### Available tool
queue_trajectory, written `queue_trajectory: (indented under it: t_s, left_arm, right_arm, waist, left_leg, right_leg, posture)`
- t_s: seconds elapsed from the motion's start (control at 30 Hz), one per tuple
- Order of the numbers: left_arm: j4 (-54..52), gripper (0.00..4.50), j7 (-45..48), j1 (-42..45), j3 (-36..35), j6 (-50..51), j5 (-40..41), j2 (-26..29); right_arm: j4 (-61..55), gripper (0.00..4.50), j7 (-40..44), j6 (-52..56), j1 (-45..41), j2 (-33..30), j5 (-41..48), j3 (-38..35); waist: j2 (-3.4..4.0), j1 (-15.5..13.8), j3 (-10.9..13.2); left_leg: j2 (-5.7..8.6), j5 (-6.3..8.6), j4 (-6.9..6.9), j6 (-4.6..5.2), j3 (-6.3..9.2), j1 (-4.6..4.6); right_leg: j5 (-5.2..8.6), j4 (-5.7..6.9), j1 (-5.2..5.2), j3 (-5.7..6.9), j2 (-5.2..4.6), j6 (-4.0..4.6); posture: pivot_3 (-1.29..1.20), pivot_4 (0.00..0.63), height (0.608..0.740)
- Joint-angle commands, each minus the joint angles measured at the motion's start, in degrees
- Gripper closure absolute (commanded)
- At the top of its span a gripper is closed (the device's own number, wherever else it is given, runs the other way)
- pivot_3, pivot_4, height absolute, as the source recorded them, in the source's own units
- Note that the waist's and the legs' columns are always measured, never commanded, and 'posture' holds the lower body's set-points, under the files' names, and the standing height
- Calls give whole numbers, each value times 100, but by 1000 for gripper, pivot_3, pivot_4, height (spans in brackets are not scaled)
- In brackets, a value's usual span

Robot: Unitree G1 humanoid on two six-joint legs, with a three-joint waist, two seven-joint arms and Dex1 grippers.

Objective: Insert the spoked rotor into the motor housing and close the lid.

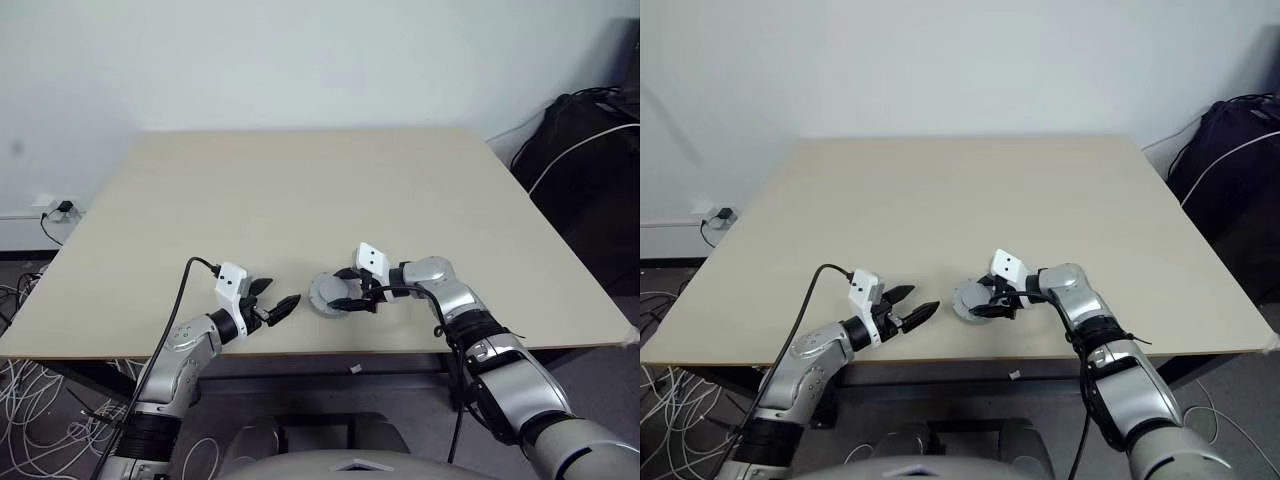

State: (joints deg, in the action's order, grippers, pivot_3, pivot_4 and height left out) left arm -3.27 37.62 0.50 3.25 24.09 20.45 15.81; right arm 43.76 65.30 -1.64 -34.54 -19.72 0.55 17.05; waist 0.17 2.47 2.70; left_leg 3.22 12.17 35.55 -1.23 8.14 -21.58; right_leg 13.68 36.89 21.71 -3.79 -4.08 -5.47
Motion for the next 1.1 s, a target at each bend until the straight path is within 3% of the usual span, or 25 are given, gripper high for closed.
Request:
queue_trajectory:
  t_s: [0.03,1.1]
  left_arm:
    - [-165,0,48,55,-46,-123,70,6]
    - [-106,0,73,30,-22,-159,62,7]
  right_arm:
    - [-190,1203,-64,-43,-49,42,63,-153]
    - [-584,1203,-539,1004,203,-8,-303,106]
  waist:
    - [0,8,0]
    - [8,25,-8]
  left_leg:
    - [0,0,0,0,0,0]
    - [0,2,2,-2,1,48]
  right_leg:
    - [0,0,0,0,0,0]
    - [1,-1,-23,0,0,-1]
  posture:
    - [0,0,740]
    - [0,0,740]
